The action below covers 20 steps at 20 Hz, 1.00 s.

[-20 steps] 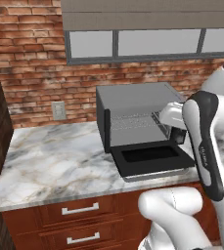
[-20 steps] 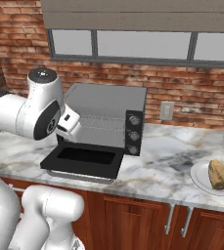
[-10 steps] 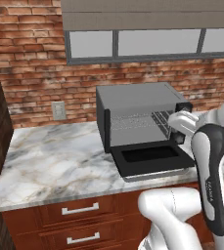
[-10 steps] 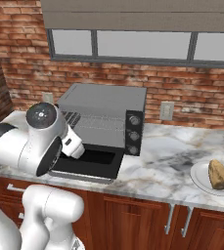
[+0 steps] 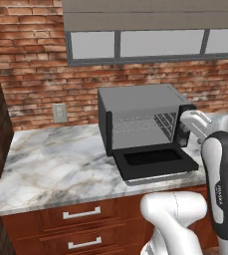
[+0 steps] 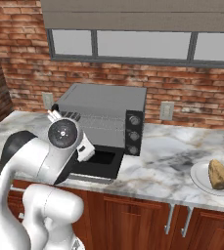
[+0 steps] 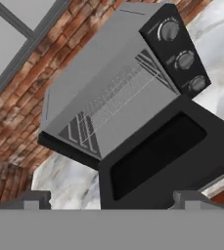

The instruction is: Pull the toaster oven rack outwards. Pick up the baguette from the plate and place it on the toaster oven rack. Close the toaster oven door fully and set the temperature to the lowest setting.

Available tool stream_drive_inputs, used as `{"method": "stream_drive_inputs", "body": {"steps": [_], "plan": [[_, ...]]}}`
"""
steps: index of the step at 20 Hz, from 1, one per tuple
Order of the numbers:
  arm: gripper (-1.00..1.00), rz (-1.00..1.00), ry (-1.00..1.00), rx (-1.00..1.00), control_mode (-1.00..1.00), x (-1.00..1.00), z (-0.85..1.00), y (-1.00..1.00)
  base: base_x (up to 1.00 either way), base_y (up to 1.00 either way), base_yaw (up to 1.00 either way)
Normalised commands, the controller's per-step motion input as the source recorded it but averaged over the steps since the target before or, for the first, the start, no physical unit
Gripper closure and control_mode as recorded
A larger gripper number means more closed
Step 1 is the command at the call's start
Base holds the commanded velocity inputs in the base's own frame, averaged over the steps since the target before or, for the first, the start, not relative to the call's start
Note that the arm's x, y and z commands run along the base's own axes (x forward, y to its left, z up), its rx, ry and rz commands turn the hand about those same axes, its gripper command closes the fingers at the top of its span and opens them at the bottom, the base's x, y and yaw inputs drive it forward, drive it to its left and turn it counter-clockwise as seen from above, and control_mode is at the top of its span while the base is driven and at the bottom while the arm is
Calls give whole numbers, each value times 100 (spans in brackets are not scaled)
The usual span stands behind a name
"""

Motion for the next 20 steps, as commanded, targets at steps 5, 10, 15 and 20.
{"method": "stream_drive_inputs", "body": {"steps": [5,10,15,20], "plan": [[-100,12,-3,10,-100,53,-27,-23,0,0,0],[-100,17,-12,4,-100,59,-36,-14,0,0,0],[-100,15,-9,3,-100,65,-43,-1,0,0,0],[-100,8,0,4,-100,64,-23,-1,0,0,0]]}}
